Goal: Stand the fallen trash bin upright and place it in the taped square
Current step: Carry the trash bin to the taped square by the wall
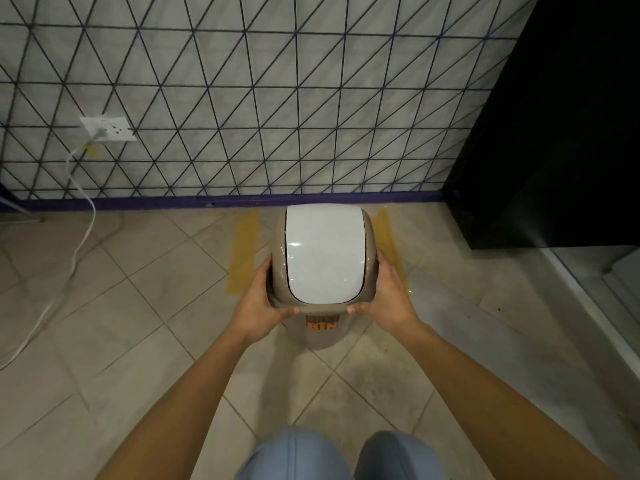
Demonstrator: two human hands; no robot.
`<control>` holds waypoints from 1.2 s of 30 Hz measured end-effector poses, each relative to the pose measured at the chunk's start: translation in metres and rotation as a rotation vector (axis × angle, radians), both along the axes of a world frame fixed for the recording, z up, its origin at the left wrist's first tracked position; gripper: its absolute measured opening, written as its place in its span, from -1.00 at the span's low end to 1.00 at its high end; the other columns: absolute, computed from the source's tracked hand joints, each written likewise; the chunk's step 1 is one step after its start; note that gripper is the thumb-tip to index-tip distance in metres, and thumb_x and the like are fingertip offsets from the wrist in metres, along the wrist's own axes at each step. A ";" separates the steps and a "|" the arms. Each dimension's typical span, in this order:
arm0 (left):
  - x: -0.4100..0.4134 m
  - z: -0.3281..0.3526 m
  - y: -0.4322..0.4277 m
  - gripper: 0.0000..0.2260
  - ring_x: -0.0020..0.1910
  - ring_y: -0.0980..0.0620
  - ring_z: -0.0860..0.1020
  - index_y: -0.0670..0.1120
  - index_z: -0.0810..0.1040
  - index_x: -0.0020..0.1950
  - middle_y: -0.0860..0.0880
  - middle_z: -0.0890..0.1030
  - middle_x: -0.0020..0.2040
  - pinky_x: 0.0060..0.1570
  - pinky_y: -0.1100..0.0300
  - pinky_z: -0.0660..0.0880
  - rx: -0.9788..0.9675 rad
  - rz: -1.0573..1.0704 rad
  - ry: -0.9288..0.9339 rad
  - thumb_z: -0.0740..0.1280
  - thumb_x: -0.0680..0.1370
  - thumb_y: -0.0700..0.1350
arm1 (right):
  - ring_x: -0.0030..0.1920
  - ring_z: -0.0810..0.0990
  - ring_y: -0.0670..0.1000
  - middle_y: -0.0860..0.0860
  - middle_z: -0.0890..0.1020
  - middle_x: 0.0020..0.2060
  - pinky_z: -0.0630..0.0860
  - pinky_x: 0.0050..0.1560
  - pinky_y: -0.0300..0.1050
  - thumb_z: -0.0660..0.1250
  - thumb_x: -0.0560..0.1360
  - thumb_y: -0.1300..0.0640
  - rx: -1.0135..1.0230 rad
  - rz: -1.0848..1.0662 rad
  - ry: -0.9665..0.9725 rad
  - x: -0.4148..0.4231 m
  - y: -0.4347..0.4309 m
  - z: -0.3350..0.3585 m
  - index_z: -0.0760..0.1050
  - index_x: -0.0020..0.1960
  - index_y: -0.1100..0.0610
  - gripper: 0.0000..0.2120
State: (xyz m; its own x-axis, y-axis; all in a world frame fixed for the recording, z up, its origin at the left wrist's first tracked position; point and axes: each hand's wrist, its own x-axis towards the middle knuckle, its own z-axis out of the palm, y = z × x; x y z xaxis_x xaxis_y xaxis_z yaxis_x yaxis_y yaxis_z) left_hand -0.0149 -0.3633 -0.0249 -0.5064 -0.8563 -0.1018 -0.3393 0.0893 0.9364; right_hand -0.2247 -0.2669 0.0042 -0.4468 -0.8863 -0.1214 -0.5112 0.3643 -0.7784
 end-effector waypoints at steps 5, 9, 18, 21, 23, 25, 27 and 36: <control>-0.005 -0.005 -0.018 0.00 0.25 0.33 0.27 0.08 0.04 0.51 0.29 0.31 0.30 -0.06 0.67 0.30 0.048 -0.011 0.051 0.57 0.25 -0.21 | 0.43 0.19 0.04 0.01 0.27 0.41 0.23 0.43 0.10 0.64 0.07 0.21 0.008 -0.007 -0.016 -0.005 -0.019 0.000 0.00 0.50 0.01 0.19; -0.007 -0.010 -0.028 0.03 0.31 0.17 0.29 0.09 0.03 0.50 0.27 0.27 0.32 0.16 0.38 0.39 0.060 -0.018 0.049 0.60 0.22 -0.18 | 0.41 0.23 0.05 0.01 0.30 0.39 0.26 0.41 0.08 0.63 0.03 0.23 0.021 0.005 -0.039 -0.013 -0.028 0.002 0.06 0.48 0.03 0.17; -0.023 -0.007 -0.056 0.01 0.27 0.23 0.31 0.15 0.05 0.47 0.51 0.28 0.19 0.10 0.48 0.38 0.035 -0.037 0.081 0.59 0.22 -0.24 | 0.34 0.30 -0.03 -0.08 0.35 0.31 0.29 0.30 -0.10 0.61 0.03 0.26 -0.004 0.006 -0.062 -0.023 -0.055 0.004 0.13 0.44 0.01 0.10; -0.027 -0.009 -0.071 0.01 0.35 0.06 0.29 0.05 0.06 0.49 0.18 0.28 0.35 0.27 0.14 0.38 0.043 -0.036 0.063 0.59 0.22 -0.24 | 0.22 0.32 -0.13 -0.29 0.37 0.14 0.31 0.15 -0.35 0.61 0.03 0.27 -0.020 0.013 -0.070 -0.029 -0.067 0.002 0.17 0.41 -0.02 0.07; -0.030 -0.008 -0.080 0.00 0.35 0.07 0.28 0.05 0.06 0.49 0.23 0.27 0.31 0.26 0.14 0.39 0.028 -0.052 0.069 0.59 0.22 -0.24 | 0.16 0.34 -0.19 -0.42 0.36 0.04 0.32 0.01 -0.51 0.61 0.02 0.27 -0.041 0.012 -0.070 -0.034 -0.076 0.002 0.21 0.38 -0.04 0.03; -0.033 -0.008 -0.089 0.01 0.33 0.11 0.28 0.05 0.05 0.50 0.23 0.27 0.30 0.24 0.15 0.39 0.024 -0.059 0.077 0.59 0.23 -0.24 | 0.21 0.37 -0.14 -0.30 0.42 0.12 0.39 0.17 -0.32 0.61 0.03 0.27 -0.057 0.016 -0.082 -0.038 -0.084 0.000 0.22 0.39 -0.01 0.03; -0.038 -0.009 -0.099 0.01 0.34 0.09 0.28 0.03 0.04 0.51 0.14 0.25 0.36 0.27 0.08 0.40 0.038 -0.061 0.089 0.58 0.24 -0.24 | 0.31 0.35 -0.07 -0.12 0.41 0.28 0.37 0.31 -0.07 0.62 0.04 0.26 -0.067 0.015 -0.079 -0.042 -0.093 -0.003 0.17 0.43 -0.01 0.07; -0.052 -0.011 -0.128 0.00 0.38 0.01 0.28 0.11 0.03 0.50 0.08 0.24 0.41 0.27 0.04 0.41 0.070 -0.020 0.061 0.58 0.25 -0.17 | 0.40 0.26 0.01 -0.02 0.32 0.39 0.29 0.40 0.05 0.62 0.10 0.22 -0.055 0.004 -0.044 -0.060 -0.123 -0.011 0.10 0.47 0.01 0.09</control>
State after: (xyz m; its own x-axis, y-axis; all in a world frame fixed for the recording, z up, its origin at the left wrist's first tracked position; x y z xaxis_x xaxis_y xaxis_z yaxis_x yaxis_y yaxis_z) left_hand -0.0667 -0.4913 -0.0362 -0.5304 -0.8378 -0.1292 -0.2802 0.0294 0.9595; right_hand -0.2847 -0.3895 -0.0066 -0.4386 -0.8940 -0.0914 -0.4776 0.3180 -0.8190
